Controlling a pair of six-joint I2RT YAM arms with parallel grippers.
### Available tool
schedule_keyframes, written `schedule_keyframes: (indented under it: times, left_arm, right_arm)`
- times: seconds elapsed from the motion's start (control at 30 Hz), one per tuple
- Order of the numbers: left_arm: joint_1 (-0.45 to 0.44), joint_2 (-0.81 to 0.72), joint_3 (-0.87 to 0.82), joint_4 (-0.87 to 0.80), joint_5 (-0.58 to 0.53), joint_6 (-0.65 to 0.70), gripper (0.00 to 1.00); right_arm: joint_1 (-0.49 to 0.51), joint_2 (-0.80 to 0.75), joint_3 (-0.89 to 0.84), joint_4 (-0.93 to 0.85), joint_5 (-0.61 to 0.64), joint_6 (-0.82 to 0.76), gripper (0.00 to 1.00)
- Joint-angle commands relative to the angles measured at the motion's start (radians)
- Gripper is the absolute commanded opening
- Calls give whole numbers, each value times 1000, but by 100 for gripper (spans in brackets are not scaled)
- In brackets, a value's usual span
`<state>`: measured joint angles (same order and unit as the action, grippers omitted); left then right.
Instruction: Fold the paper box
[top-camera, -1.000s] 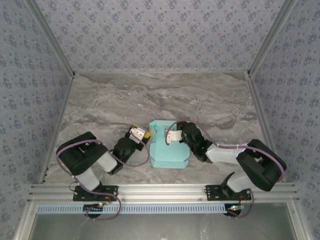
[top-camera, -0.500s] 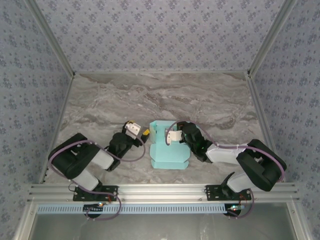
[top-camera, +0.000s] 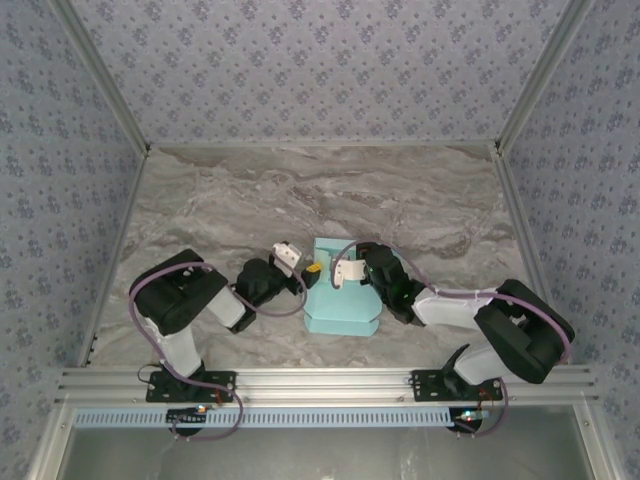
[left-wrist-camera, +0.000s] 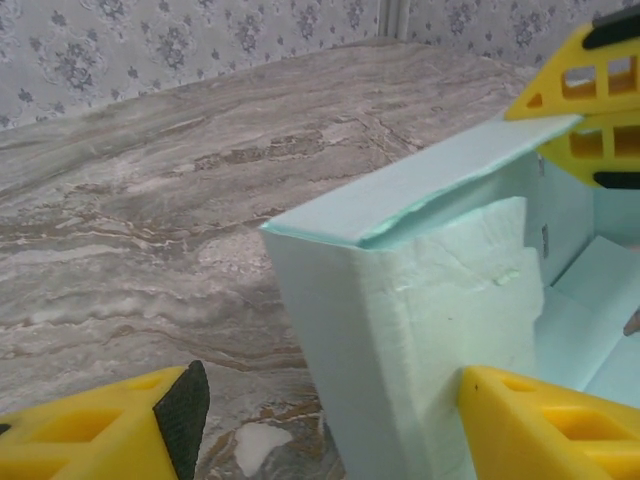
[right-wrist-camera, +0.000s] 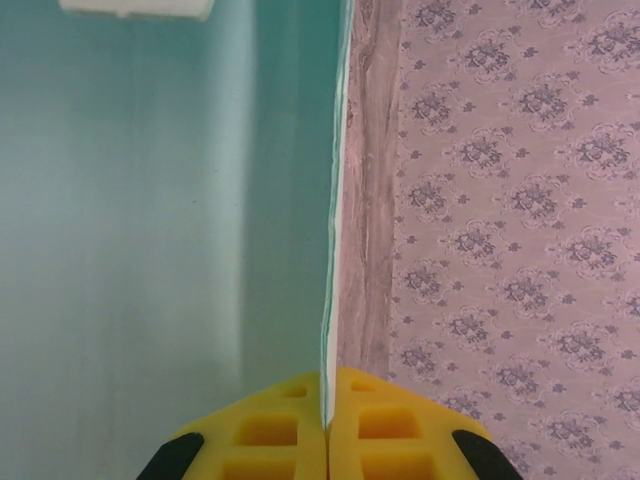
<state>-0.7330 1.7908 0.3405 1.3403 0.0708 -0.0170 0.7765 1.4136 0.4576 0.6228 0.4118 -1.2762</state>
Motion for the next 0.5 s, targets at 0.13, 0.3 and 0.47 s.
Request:
schedule_keyframes:
  times: [0.13, 0.3, 0.47]
  left_arm:
    - [-28, 6, 59, -125, -179, -34, 66]
    - [-28, 37, 106, -134, -237, -29, 44]
    - [-27, 75, 118, -69, -239, -11, 39]
  right_arm:
    - [69, -17, 31, 14, 119, 69, 0]
    - [129, -15, 35, 28, 205, 103, 0]
    - [170, 23, 9, 52, 241, 68, 0]
